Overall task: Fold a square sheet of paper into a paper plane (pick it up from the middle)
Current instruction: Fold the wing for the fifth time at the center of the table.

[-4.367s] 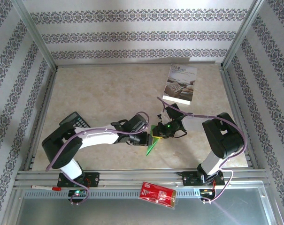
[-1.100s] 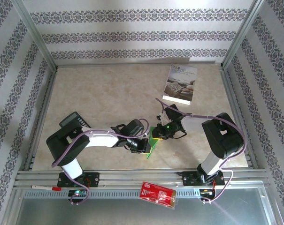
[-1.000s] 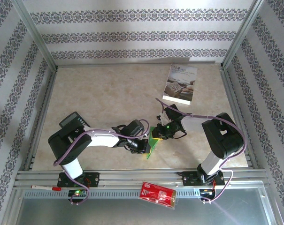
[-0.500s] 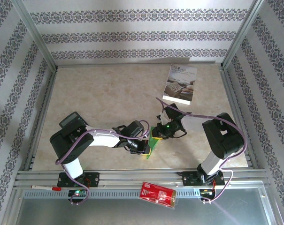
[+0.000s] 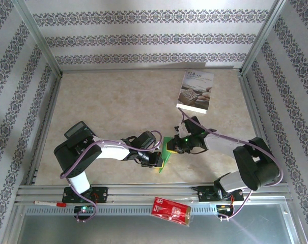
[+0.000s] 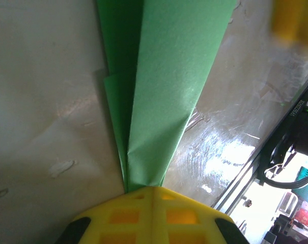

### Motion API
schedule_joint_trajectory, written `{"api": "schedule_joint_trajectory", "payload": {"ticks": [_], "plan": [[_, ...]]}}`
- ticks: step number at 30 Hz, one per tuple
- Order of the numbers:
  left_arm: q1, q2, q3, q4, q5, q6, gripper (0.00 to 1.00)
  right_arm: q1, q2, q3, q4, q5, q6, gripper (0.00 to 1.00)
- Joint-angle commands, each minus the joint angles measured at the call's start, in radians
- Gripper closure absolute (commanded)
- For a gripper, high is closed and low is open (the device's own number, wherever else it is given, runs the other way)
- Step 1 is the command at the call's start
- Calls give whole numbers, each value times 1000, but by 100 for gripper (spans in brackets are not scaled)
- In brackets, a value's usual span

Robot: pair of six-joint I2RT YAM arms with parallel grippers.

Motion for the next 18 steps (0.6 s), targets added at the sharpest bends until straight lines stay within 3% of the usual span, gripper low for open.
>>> {"api": "schedule_joint_trajectory", "payload": {"ticks": [1, 18], "plan": [[3, 63, -48, -107, -94, 3, 100, 30, -34, -52, 80, 13, 97, 85], [3, 64, -37, -148, -109, 29, 100, 130, 41, -113, 215, 54, 193, 88]]}}
